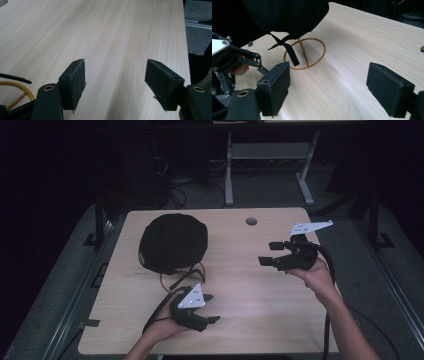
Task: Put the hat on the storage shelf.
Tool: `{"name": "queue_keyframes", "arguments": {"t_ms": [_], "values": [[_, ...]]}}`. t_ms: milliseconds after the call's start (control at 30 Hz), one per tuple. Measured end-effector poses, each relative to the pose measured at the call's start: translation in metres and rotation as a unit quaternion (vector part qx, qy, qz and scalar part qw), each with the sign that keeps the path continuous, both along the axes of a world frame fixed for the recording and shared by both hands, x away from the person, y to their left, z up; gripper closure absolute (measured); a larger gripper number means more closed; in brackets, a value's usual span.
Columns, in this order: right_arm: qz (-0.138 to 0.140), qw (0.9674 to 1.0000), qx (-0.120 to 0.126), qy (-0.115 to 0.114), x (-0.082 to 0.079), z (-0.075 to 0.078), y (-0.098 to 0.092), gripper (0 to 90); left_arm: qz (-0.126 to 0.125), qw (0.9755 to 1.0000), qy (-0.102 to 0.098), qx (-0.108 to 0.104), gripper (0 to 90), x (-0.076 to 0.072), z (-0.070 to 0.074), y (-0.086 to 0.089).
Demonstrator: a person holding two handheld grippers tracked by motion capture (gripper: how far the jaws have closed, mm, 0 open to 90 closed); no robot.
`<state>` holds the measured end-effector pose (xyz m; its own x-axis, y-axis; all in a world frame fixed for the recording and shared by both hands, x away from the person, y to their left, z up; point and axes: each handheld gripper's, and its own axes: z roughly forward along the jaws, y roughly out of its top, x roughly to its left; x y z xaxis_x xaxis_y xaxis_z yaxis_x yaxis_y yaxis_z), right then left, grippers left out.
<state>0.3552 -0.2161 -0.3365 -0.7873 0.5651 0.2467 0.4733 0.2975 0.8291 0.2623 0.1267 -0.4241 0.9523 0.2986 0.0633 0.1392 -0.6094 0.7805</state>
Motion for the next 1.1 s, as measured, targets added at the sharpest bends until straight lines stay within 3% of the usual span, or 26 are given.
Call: {"name": "queue_keyframes", "arguments": {"t_ms": [933, 1100], "values": [[-0.016, 0.9997, 0.0, 0.018, -0.025, -0.024, -0.027, 18.1, -0.001, 1.0, -0.002, 0.0, 32.3, 0.001, -0.002, -0.001], [-0.013, 0.9997, 0.0, 0.018, -0.037, -0.028, -0.031, 17.7, -0.001, 1.0, 0.002, -0.002, 32.3, 0.001, -0.002, -0.001]]}}
